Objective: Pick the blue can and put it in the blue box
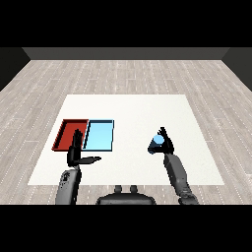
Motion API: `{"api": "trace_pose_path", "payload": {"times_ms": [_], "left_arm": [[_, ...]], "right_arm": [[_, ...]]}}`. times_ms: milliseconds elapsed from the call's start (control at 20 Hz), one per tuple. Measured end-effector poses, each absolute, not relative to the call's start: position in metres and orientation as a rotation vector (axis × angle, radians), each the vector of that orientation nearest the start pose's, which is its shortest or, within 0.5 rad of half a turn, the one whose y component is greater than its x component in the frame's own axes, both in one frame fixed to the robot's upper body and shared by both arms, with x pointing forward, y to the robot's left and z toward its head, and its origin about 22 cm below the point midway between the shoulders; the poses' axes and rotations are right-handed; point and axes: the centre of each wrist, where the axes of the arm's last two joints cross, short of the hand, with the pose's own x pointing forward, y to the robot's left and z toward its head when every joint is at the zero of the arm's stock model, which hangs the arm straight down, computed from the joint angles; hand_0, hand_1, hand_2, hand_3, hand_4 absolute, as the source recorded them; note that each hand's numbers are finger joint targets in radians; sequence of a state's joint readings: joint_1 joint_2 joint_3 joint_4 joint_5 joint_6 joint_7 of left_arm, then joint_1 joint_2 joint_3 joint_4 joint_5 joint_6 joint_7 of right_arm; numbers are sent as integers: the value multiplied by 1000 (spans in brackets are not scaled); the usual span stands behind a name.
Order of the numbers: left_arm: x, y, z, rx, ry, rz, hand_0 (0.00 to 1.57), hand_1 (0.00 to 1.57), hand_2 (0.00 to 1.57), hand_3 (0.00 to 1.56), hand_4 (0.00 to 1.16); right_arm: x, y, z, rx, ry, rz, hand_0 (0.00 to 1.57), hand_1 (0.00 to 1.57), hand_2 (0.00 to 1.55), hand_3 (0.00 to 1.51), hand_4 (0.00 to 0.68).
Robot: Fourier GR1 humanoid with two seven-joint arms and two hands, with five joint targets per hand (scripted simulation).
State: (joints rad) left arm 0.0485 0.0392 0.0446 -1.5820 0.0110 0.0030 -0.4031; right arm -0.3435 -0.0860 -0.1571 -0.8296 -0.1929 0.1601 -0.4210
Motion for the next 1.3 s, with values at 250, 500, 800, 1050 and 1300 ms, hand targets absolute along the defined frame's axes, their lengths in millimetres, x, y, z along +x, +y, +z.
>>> {"api": "trace_pose_path", "payload": {"times_ms": [250, 500, 800, 1050, 1300], "left_arm": [[237, 248, -9, 79, -1950, 13, 0, 0, 0, 0, 0], [234, 253, -3, 75, -1948, 17, 0, 0, 0, 0, 0], [238, 249, -2, 82, -1949, -3, 0, 0, 0, 0, 0], [235, 245, -11, 64, -1945, -6, 0, 0, 0, 0, 0], [235, 248, -8, 45, -1934, -33, 0, 0, 0, 0, 0]], "right_arm": [[306, -246, -81, 75, -1556, -125, 1466, 1466, 1466, 1446, 536], [312, -241, -76, 13, -1531, -124, 1462, 1462, 1451, 1427, 530], [308, -234, -66, 10, -1571, -100, 1463, 1463, 1471, 1349, 453], [309, -227, -46, -29, -1659, -37, 1452, 1452, 1475, 1367, 498], [313, -209, -31, -23, -1726, -6, 1461, 1461, 1483, 1378, 514]]}}
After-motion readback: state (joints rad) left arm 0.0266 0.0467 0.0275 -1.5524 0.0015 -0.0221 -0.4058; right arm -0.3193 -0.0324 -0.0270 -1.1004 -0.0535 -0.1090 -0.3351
